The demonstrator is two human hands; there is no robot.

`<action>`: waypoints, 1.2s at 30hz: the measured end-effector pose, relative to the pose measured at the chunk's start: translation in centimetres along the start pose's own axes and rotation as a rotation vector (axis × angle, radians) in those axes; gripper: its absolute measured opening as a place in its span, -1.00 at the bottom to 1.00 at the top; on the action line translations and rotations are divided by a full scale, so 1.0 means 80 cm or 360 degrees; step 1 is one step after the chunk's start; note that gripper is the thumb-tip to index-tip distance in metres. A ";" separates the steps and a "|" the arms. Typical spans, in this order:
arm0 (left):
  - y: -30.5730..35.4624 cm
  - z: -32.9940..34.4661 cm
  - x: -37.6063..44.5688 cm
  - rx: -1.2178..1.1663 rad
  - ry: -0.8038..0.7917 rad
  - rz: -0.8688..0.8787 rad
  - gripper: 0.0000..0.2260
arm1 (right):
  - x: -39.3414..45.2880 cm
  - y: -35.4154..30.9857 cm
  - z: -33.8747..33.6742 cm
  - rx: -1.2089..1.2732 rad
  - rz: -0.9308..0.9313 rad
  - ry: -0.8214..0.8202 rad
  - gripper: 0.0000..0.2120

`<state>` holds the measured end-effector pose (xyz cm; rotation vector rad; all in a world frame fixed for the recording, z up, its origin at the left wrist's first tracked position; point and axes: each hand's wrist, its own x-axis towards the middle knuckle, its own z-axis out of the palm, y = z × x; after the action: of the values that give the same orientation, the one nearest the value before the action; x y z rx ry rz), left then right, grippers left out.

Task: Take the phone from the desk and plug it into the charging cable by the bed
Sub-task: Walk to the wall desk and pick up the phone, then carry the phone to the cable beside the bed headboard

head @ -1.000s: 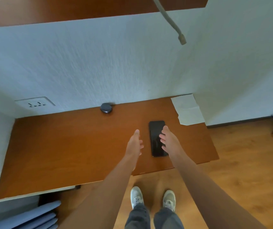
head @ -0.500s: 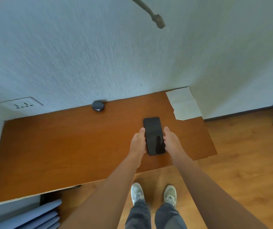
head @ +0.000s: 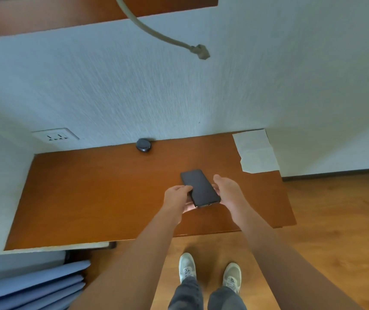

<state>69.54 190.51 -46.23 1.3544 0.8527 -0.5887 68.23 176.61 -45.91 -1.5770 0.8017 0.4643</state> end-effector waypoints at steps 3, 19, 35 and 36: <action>0.017 0.001 -0.015 -0.0189 0.0022 -0.0005 -0.94 | -0.012 -0.012 -0.006 -0.0076 -0.0219 -0.0077 -0.77; 0.080 -0.003 -0.141 -0.0604 -0.0053 0.0310 -0.80 | -0.090 -0.121 -0.065 0.0058 -0.0590 -0.0188 -0.59; 0.100 0.004 -0.251 -0.0667 -0.0408 0.0426 -0.87 | -0.184 -0.156 -0.134 0.0585 -0.0747 -0.0413 -0.79; 0.103 0.005 -0.256 -0.0633 -0.0414 0.0457 -0.88 | -0.191 -0.156 -0.136 0.0580 -0.0770 -0.0404 -0.79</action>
<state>64.27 189.16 -24.84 0.9866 0.5164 -0.3378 65.22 169.72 -24.70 -1.2799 0.2718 0.1473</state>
